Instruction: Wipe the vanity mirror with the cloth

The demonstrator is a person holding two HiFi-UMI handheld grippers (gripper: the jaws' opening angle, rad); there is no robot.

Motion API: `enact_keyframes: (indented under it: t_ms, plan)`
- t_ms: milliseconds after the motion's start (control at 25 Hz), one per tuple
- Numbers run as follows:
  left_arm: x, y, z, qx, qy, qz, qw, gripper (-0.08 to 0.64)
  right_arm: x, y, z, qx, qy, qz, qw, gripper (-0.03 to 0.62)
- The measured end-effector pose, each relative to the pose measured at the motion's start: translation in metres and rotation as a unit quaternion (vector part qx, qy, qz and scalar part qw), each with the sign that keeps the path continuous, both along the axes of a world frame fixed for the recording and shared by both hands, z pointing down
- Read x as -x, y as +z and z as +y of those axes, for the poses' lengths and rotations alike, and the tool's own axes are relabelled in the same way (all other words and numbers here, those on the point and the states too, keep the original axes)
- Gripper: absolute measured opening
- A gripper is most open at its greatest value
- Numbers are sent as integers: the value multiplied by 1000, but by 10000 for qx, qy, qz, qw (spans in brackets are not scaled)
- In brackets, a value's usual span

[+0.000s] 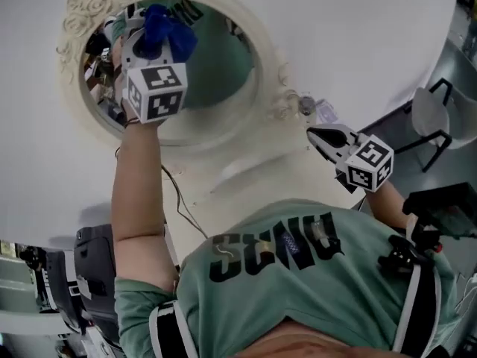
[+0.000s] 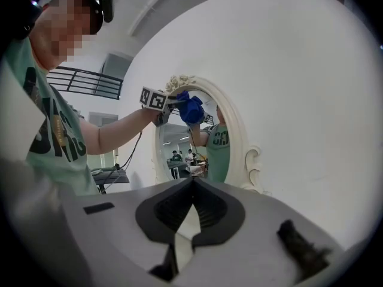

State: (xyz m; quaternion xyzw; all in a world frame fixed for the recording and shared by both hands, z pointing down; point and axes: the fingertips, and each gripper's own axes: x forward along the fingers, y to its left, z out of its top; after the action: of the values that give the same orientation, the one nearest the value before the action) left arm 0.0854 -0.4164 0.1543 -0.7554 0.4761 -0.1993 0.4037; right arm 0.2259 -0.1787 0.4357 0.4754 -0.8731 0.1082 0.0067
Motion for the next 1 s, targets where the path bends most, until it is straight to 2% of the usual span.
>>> enact_keyframes:
  t_ms: [120, 400, 560, 720, 880, 1000]
  plan:
    - [-8, -28, -4, -22, -154, 134, 9998, 91, -14, 2, 1, -36, 183, -166, 9997, 8]
    - [-31, -49, -11, -13, -367, 367, 9987, 107, -31, 13, 11, 42, 446, -413, 9981, 8]
    - [-32, -51, -9, -162, -558, 262, 9980, 104, -44, 22, 19, 174, 574, -510, 9969, 8]
    - [-71, -16, -4, -217, -445, -385, 9980, 104, -47, 30, 23, 264, 614, -567, 9962, 8]
    - [-102, 21, 2, -626, -515, -870, 9929, 97, -49, 42, 24, 395, 613, -626, 9954, 8]
    - [-124, 64, 8, -721, -434, -1364, 9871, 94, -52, 54, 26, 578, 630, -663, 9941, 8]
